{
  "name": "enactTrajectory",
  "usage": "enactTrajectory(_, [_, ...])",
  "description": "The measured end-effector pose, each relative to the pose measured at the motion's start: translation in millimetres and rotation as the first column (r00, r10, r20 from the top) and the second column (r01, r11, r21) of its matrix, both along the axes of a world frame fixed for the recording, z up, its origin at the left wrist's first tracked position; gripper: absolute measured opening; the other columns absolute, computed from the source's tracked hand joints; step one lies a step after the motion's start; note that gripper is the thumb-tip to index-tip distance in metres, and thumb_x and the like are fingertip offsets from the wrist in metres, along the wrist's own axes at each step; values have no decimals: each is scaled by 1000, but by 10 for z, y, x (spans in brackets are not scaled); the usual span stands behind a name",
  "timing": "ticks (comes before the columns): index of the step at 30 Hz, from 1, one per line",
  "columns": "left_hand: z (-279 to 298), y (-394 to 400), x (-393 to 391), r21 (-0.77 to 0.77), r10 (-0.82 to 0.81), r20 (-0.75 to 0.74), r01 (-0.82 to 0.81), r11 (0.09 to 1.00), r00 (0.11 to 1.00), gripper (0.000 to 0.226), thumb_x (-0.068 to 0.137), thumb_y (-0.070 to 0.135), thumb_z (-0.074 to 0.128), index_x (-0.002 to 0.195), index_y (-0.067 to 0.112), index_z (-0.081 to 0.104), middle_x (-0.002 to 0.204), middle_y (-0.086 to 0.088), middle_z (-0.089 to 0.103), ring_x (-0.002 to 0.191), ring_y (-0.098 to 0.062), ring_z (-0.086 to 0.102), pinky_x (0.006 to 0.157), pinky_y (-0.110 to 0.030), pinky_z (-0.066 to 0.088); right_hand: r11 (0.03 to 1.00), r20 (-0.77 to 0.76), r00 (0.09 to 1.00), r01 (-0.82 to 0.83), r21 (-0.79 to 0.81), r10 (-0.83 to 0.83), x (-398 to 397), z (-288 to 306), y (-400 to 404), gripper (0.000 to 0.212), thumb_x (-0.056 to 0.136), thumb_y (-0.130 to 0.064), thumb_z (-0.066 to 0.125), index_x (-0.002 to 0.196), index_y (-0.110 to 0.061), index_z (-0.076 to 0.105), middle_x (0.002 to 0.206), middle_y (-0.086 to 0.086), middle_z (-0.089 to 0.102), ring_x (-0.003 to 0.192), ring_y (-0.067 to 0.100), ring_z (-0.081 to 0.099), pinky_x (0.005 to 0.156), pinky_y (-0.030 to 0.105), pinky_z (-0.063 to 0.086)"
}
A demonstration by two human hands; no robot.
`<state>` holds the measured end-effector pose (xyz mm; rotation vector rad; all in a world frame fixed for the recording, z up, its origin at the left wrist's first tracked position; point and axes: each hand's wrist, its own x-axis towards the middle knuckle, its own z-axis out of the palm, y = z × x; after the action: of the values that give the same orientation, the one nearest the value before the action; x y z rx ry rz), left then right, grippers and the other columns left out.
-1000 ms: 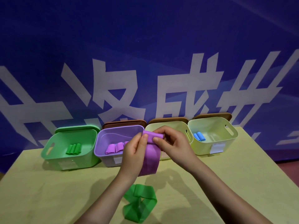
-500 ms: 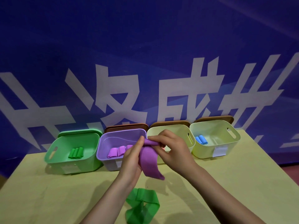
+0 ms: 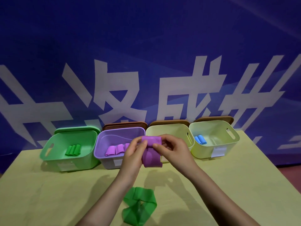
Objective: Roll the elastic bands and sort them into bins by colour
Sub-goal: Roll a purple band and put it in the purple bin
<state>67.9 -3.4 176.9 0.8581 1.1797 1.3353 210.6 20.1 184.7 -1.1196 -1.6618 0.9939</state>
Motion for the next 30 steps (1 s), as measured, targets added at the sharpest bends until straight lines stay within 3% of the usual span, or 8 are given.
enactTrajectory(5, [1, -11, 33, -31, -88, 6, 88, 996, 996, 48, 75, 42, 63, 107, 7, 69, 105, -18, 71, 105, -33, 65, 100, -52, 45, 994, -124, 991, -63, -90, 52, 23, -43, -43, 3, 83, -13, 70, 85, -11, 71, 76, 9, 67, 69, 14, 57, 66, 36, 50])
enactTrajectory(9, [-17, -37, 29, 37, -124, -116, 129, 991, 985, 33, 81, 41, 59, 102, 18, 70, 99, -8, 73, 94, -24, 66, 87, -43, 50, 985, -253, 967, -81, -153, 40, 45, -57, -37, 4, 86, -3, 67, 88, 0, 68, 77, 10, 62, 70, 12, 55, 65, 23, 46])
enactTrajectory(13, [-16, -69, 28, 135, -74, -231, 107, 985, 970, 14, 94, 23, 54, 96, 19, 68, 88, 0, 72, 81, -13, 65, 71, -27, 51, 986, -252, 965, -110, -126, 75, 30, -78, -58, 10, 79, -18, 65, 80, -8, 63, 75, 10, 57, 71, 16, 51, 65, 27, 42])
enactTrajectory(16, [20, -96, 37, 134, -56, -149, 76, 988, 987, 20, 85, 32, 67, 93, 14, 70, 87, -11, 70, 76, -19, 62, 65, -29, 48, 980, -278, 954, -153, -125, 113, 34, -64, -72, 9, 80, -19, 64, 83, -11, 64, 79, 11, 57, 74, 17, 52, 66, 28, 43])
enactTrajectory(21, [105, -127, 111, -48, -120, 110, 125, 991, 987, 33, 76, 48, 69, 91, 19, 72, 81, -12, 70, 65, -23, 63, 64, -35, 50, 985, -333, 941, -111, -128, 63, -7, 4, -81, 16, 81, -16, 65, 96, -17, 69, 87, 7, 66, 80, 14, 60, 71, 22, 48])
enactTrajectory(24, [114, -140, 122, -60, -99, 133, 108, 992, 986, 34, 72, 50, 59, 86, 24, 76, 84, -10, 69, 76, -24, 61, 72, -38, 47, 992, -363, 932, -64, -105, 22, -6, 11, -96, 31, 86, 2, 65, 101, -25, 71, 98, 2, 72, 89, 12, 64, 78, 25, 52])
enactTrajectory(28, [138, -141, 105, -33, -47, 88, 50, 998, 995, 24, 71, 45, 64, 82, 28, 76, 84, -5, 70, 83, -25, 60, 74, -37, 43, 999, -312, 950, 20, -36, -30, 24, -13, -76, 43, 82, 5, 67, 96, -35, 75, 100, 9, 69, 93, 30, 62, 84, 37, 51])
enactTrajectory(30, [139, -130, 104, -23, -27, 73, 29, 999, 997, 18, 79, 41, 61, 80, 31, 76, 82, -2, 72, 79, -21, 64, 73, -38, 46, 999, -287, 957, 32, -16, -35, 25, -7, -68, 44, 81, 7, 66, 95, -34, 74, 95, 7, 67, 89, 23, 62, 82, 35, 50])
